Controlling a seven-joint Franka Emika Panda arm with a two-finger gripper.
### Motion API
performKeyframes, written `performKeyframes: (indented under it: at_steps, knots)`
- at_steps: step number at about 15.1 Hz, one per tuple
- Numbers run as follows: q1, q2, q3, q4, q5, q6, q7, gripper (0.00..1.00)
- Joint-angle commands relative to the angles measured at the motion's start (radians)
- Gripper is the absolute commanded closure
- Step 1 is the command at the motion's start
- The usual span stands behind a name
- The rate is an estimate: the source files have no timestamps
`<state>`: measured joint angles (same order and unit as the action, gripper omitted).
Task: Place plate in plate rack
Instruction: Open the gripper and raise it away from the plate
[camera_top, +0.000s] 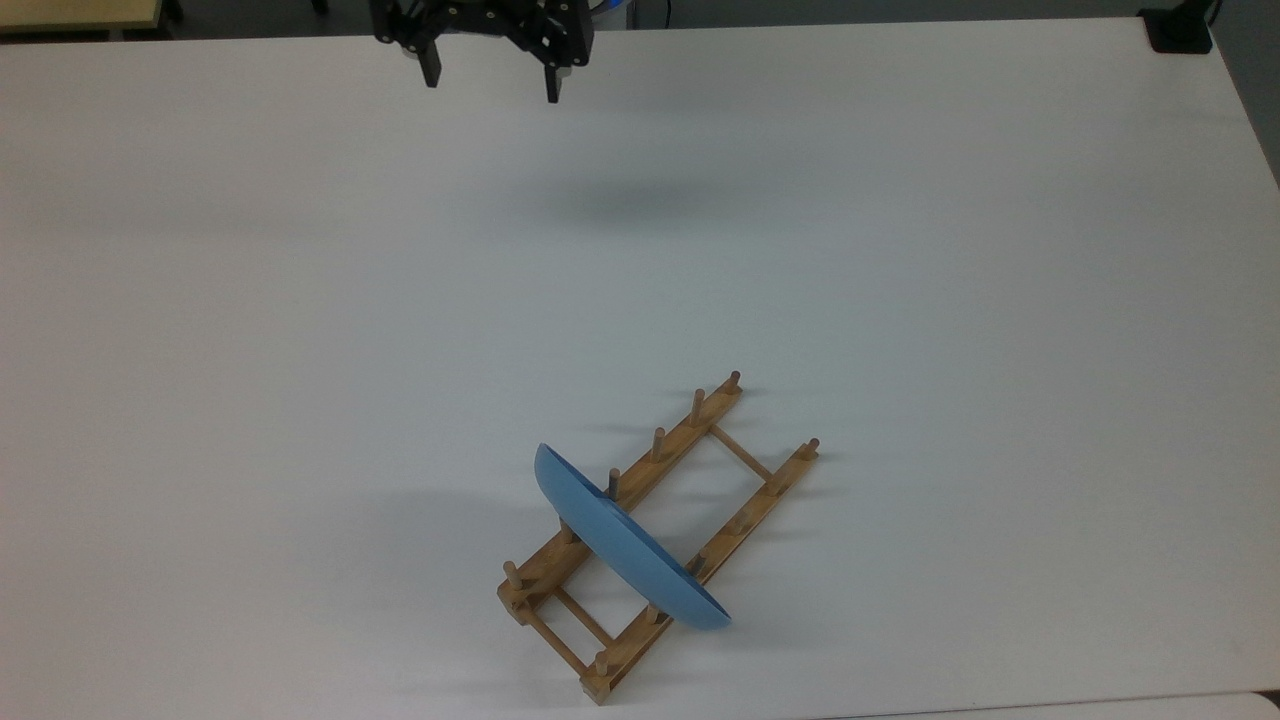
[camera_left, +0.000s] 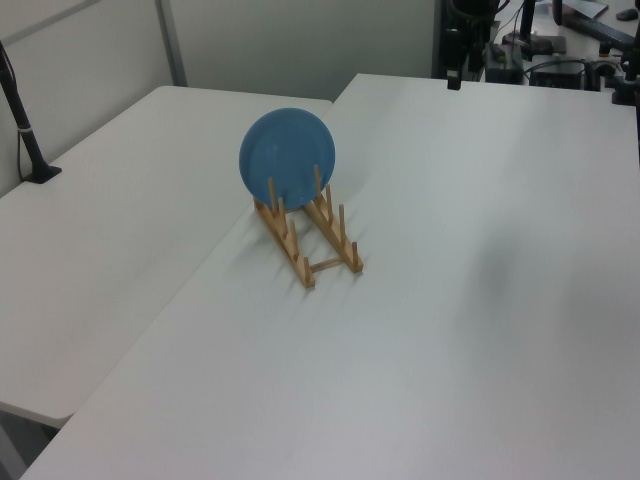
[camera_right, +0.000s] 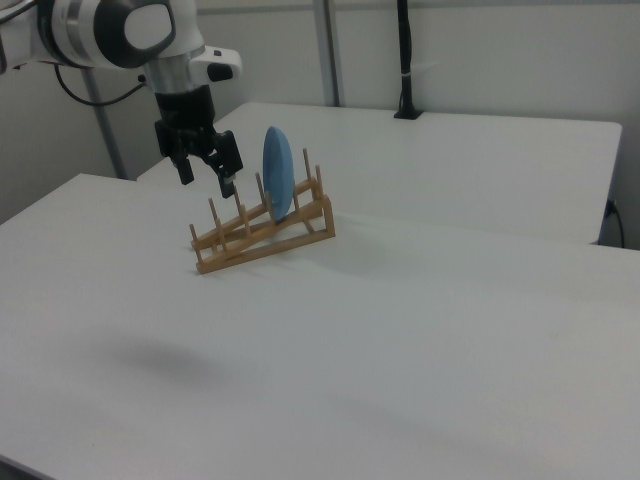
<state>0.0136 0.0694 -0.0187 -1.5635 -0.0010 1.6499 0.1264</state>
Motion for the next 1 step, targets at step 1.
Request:
performKeyframes:
  at_steps: [1]
  knots:
    - [0.000, -0.022, -0.030, -0.026, 0.021, 0.033, -0.016, 0.00]
